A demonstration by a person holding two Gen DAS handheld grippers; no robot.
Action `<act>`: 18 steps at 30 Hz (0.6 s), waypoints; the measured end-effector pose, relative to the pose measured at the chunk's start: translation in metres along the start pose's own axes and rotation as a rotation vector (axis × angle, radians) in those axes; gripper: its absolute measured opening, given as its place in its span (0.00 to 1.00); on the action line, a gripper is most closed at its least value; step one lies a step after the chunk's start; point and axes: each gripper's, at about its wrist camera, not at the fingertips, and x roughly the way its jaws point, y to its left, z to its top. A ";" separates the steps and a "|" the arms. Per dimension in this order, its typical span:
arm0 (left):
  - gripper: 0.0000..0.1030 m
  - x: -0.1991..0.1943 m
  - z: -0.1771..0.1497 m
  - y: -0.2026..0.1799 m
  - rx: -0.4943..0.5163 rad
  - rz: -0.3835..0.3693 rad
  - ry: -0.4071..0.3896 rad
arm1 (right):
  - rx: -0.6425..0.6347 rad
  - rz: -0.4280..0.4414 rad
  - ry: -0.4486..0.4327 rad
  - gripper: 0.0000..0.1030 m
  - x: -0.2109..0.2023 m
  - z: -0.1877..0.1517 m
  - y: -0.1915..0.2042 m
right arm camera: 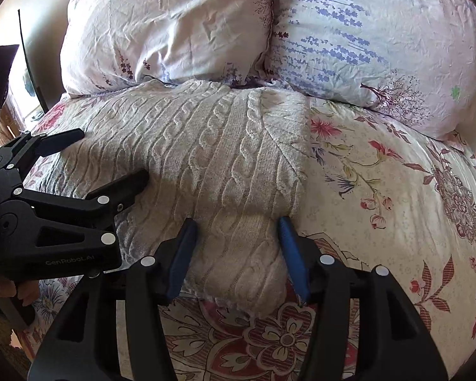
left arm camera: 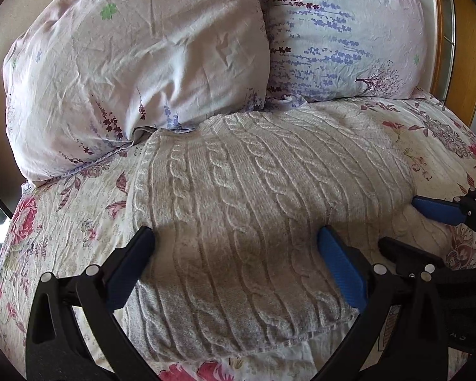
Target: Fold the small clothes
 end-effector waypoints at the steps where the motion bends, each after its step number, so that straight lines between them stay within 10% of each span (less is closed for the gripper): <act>1: 0.98 0.001 0.000 0.000 0.001 0.003 0.001 | -0.010 -0.003 0.001 0.55 0.000 0.000 0.001; 7: 0.98 -0.011 0.000 0.010 -0.014 -0.043 -0.032 | -0.002 0.010 0.029 0.59 -0.005 0.008 -0.001; 10: 0.98 -0.034 -0.003 0.033 -0.082 -0.074 -0.073 | 0.093 -0.029 -0.032 0.92 -0.028 0.010 -0.008; 18: 0.98 -0.071 -0.018 0.108 -0.198 -0.005 -0.108 | 0.238 -0.207 -0.193 0.99 -0.087 0.012 -0.027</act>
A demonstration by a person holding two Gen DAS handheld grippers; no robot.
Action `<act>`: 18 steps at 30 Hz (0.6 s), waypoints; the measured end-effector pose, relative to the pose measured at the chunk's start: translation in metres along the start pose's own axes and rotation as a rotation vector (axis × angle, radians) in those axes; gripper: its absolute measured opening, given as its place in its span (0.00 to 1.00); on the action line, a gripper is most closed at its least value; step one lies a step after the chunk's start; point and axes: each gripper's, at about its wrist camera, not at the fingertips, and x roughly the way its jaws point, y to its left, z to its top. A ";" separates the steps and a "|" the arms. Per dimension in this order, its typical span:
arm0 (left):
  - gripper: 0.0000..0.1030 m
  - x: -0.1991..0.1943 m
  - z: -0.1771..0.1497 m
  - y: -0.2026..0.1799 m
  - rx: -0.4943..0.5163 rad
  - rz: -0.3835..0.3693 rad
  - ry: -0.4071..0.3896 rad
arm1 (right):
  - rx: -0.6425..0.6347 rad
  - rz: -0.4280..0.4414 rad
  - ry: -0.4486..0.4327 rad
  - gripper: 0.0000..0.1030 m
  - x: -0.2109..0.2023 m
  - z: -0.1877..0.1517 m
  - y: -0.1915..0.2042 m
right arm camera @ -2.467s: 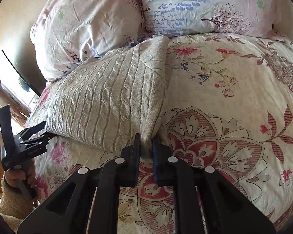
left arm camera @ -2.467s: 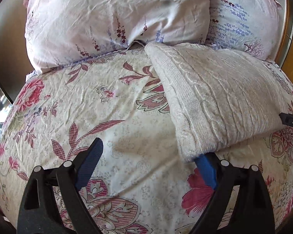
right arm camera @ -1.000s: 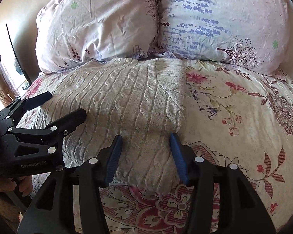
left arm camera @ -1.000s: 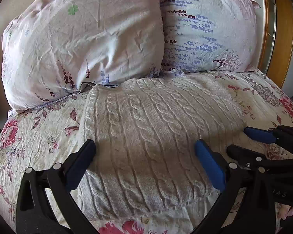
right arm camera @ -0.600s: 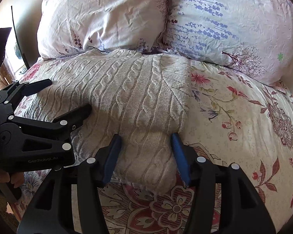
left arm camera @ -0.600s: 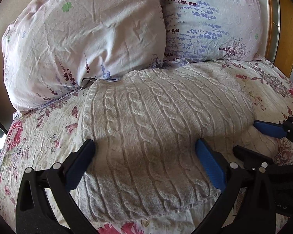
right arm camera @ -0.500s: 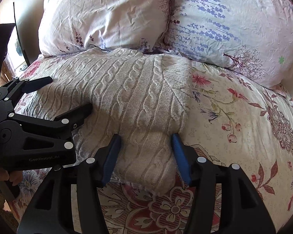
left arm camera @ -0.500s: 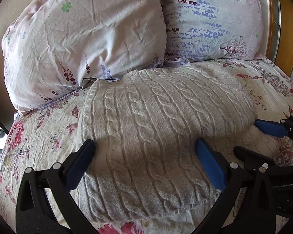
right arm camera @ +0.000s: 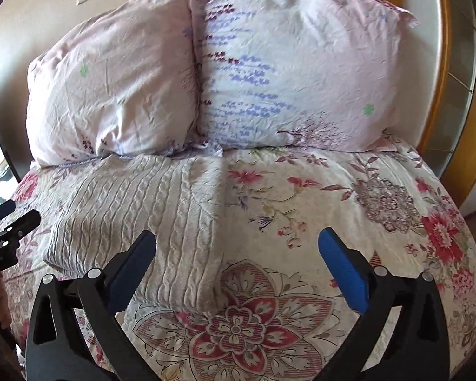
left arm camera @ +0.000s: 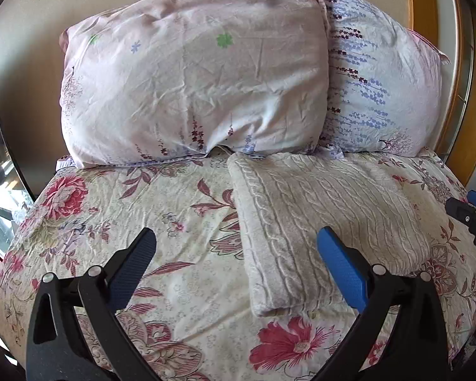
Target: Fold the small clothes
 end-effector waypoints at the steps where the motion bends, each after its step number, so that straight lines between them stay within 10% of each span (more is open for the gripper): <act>1: 0.98 -0.003 -0.002 0.006 -0.006 0.014 0.001 | 0.022 0.006 -0.002 0.99 -0.004 -0.001 -0.003; 18: 0.98 0.010 -0.068 -0.013 0.045 0.000 0.138 | -0.060 0.147 0.154 0.99 0.016 -0.070 0.042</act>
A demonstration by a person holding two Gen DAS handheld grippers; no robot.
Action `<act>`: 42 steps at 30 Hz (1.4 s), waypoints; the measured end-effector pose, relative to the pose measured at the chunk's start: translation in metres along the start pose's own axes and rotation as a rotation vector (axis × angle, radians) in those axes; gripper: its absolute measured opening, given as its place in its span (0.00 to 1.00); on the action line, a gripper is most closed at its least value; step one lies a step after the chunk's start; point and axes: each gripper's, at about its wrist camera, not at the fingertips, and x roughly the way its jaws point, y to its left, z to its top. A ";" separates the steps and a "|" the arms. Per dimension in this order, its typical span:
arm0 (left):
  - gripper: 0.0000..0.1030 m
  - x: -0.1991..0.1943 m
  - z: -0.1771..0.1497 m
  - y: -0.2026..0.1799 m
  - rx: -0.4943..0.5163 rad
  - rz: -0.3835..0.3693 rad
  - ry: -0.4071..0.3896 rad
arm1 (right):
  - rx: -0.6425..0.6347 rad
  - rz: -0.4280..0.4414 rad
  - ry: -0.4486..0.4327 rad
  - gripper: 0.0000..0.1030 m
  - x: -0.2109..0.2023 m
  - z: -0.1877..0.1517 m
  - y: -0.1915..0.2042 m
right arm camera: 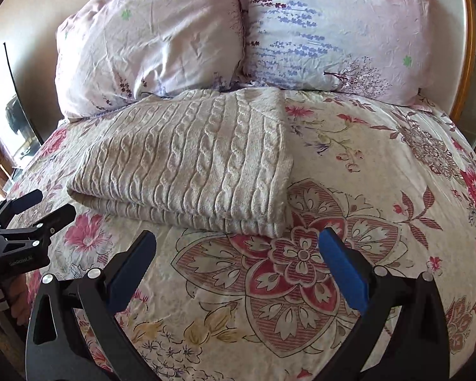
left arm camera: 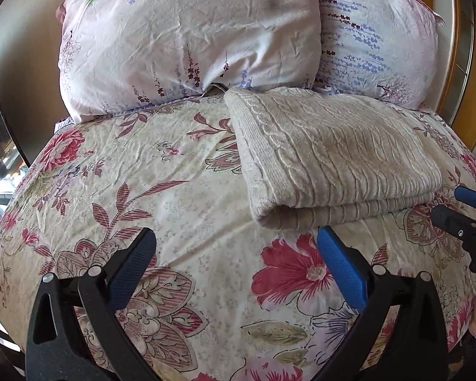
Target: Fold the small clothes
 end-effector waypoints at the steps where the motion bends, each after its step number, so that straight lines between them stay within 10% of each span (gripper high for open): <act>1: 0.98 0.002 0.000 0.000 0.003 -0.003 0.006 | 0.002 0.004 0.003 0.99 0.002 -0.001 0.000; 42: 0.98 0.035 -0.002 -0.005 0.011 -0.033 0.134 | -0.001 -0.106 0.142 0.99 0.036 -0.009 0.010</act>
